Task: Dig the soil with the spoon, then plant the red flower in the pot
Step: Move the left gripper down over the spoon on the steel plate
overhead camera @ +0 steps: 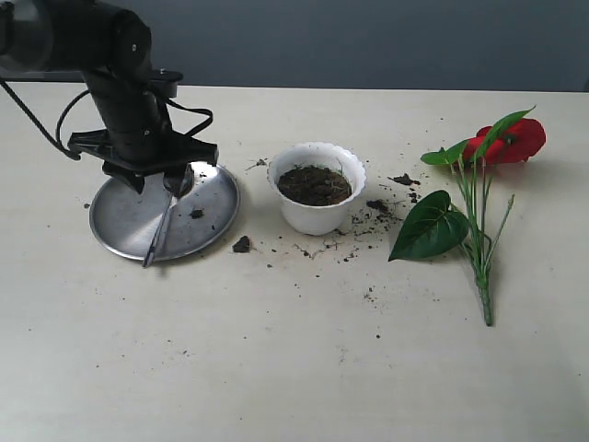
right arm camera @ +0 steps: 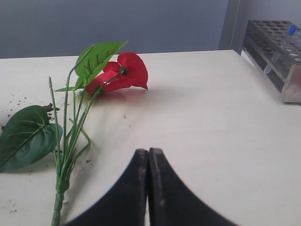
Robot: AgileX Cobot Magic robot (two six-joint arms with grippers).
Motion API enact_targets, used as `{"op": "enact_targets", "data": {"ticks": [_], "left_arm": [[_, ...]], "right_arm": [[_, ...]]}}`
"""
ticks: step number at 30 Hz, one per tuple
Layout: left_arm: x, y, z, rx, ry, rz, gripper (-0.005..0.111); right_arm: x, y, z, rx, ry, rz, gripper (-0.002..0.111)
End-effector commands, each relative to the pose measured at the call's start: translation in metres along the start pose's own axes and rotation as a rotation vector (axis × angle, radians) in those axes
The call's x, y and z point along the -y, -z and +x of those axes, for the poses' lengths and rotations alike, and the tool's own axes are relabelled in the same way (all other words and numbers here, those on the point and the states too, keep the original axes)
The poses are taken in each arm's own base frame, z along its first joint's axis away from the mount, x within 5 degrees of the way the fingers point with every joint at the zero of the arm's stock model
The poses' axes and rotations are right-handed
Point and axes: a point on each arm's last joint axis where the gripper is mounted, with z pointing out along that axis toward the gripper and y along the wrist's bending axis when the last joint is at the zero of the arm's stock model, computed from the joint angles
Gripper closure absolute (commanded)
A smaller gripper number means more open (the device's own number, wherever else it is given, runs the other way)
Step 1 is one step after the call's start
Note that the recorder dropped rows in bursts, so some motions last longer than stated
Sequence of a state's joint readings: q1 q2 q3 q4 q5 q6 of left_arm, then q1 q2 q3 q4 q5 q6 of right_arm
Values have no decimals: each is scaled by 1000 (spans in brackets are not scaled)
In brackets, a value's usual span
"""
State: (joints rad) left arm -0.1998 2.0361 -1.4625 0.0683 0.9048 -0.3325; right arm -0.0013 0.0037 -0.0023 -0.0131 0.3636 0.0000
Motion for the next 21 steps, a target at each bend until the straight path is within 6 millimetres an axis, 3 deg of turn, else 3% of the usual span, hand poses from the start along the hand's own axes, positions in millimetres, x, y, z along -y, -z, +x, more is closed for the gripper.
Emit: {"op": "enact_targets", "data": {"ticks": [1, 11, 21], "left_arm": [[2, -6, -7, 50, -13, 0, 56], [6, -17, -19, 21, -17, -16, 56], [-5, -17, -21, 16, 11, -26, 56]], "right_arm": [[0, 0, 0, 5, 1, -2, 108], [0, 0, 0, 5, 1, -2, 108], [0, 0, 0, 5, 1, -2, 108]]}}
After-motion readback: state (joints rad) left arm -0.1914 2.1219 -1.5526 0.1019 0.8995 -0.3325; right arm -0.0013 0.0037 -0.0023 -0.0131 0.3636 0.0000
